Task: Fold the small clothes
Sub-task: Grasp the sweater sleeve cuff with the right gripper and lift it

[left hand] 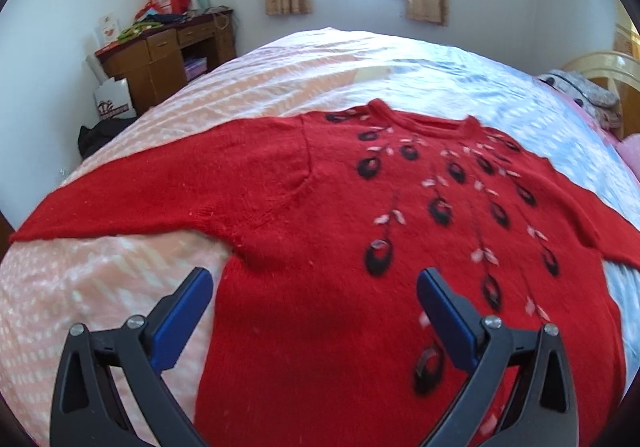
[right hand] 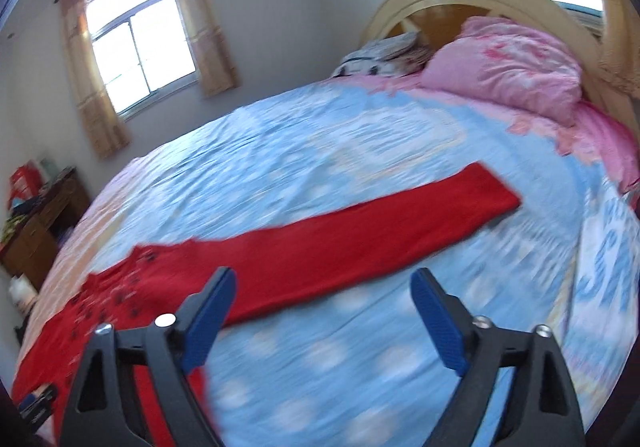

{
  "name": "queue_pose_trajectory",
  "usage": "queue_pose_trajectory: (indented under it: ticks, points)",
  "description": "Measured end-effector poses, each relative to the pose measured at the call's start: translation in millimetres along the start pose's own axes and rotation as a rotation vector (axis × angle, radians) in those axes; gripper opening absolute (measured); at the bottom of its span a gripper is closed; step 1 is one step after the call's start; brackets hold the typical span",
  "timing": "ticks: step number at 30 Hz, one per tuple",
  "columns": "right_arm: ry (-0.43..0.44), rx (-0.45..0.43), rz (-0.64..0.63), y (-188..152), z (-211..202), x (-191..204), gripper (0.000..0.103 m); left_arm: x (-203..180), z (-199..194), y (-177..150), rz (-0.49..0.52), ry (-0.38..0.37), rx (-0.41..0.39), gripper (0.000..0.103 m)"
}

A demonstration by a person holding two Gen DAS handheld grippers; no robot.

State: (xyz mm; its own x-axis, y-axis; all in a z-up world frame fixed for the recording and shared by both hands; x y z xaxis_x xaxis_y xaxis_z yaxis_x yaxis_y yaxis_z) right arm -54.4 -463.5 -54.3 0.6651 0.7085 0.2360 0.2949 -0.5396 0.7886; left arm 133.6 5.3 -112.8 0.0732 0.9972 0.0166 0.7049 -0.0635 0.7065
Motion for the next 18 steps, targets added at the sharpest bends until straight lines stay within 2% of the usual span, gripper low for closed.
queue_pose_trajectory:
  ticks: [1, 3, 6, 9, 11, 13, 16, 18]
  points:
    - [-0.042, 0.001, 0.014, 11.0, 11.4, -23.0, 0.079, 1.4, 3.9, -0.1, -0.006, 0.004, -0.001, 0.103]
    - [-0.102, 0.012, 0.065, 29.2, 35.0, -69.0, 0.079, 4.5, 11.8, -3.5, -0.018, 0.022, 0.005, 0.103]
    - [-0.155, 0.054, 0.192, 40.5, 62.0, -130.9, 0.079, 5.7, 20.7, -9.8, -0.033, 0.020, 0.040, 0.103]
    - [-0.185, 0.090, 0.295, 43.1, 90.2, -181.6, 0.066, 5.4, 22.7, -12.4, -0.032, 0.022, 0.041, 0.103]
    - [-0.213, 0.108, 0.301, 39.7, 103.8, -196.4, 0.059, 5.7, 22.0, -14.7, -0.038, 0.020, 0.029, 0.103]
    - [-0.221, 0.077, 0.281, 44.0, 108.9, -196.2, 0.059, 5.6, 21.4, -15.5, -0.040, 0.019, 0.020, 0.103]
    - [-0.252, 0.093, 0.224, 46.3, 116.8, -186.9, 0.059, 5.6, 21.9, -15.6, -0.041, 0.017, 0.023, 0.103]
    - [-0.263, 0.088, 0.234, 46.4, 117.9, -187.1, 0.059, 5.1, 22.2, -15.0, -0.042, 0.017, 0.022, 0.103]
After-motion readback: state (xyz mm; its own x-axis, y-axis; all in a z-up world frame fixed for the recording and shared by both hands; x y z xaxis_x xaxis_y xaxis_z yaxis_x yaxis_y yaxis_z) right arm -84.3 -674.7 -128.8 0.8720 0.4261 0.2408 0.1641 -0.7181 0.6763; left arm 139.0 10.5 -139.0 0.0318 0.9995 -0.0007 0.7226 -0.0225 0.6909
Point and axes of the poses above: each gripper's, at about its wrist camera, not at the fingertips, and z roughly the way its jaws point, x to its left, y to its top, the point moved 9 cm from there along z, roughly the way its jaws point, and after that the axes turned 1 degree about z, right-handed, at the moved point
